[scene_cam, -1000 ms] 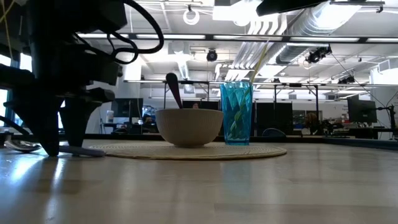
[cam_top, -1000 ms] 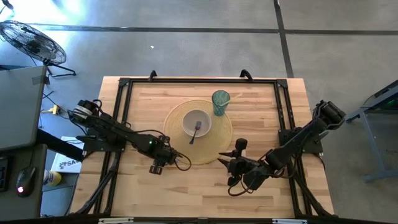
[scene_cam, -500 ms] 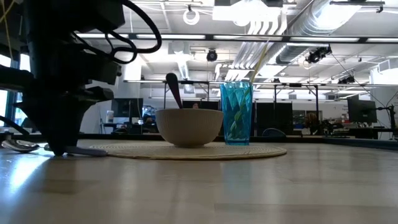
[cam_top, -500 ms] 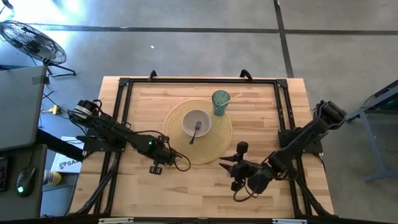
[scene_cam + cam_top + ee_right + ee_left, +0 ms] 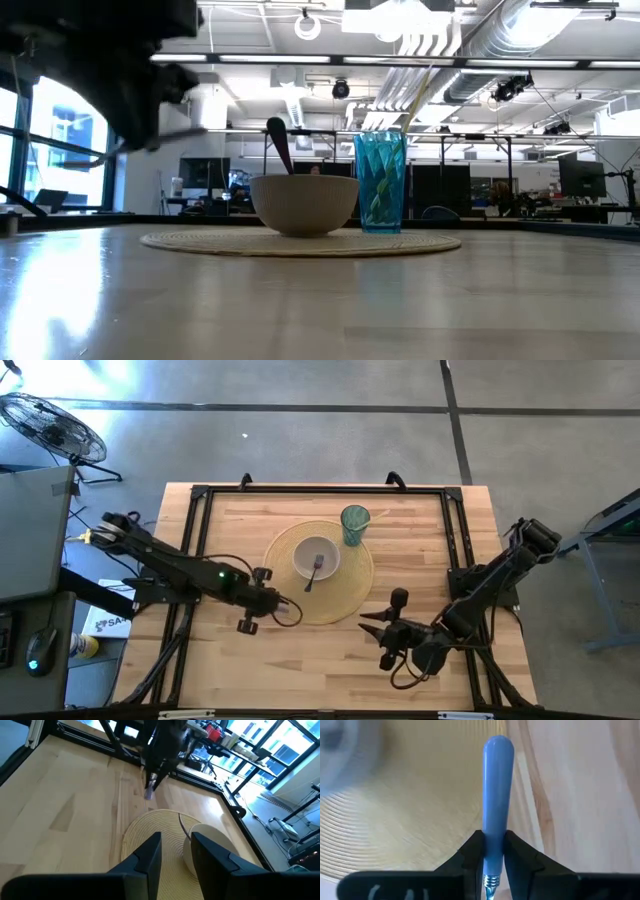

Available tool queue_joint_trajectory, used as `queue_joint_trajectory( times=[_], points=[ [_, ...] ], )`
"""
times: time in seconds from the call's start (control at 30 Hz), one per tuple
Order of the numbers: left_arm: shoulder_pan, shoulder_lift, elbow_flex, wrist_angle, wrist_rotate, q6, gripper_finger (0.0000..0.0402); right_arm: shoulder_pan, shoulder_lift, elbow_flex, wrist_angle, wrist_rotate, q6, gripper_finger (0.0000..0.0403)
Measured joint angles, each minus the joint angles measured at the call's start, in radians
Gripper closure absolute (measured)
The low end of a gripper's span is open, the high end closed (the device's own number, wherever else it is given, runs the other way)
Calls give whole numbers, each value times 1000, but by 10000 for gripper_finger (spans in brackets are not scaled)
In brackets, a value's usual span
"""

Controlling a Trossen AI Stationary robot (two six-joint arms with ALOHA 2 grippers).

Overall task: Pick & Place Utensil
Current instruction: Place the purple spoon into the white bowl

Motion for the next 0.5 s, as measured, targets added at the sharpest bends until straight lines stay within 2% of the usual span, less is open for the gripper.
queue_joint_trajectory(
  times=[0.17, 0.37, 0.5],
  points=[
    [63, -83, 6, 119, -48, 105, 348, 0, 0, 0, -2, 3, -5, 304],
    [268, -98, 6, 356, 94, 279, 348, 0, 0, 0, 0, -1, -1, 304],
    [405, -63, 7, 496, 175, 359, 348, 0, 0, 0, 0, -8, 12, 304]
  ],
)
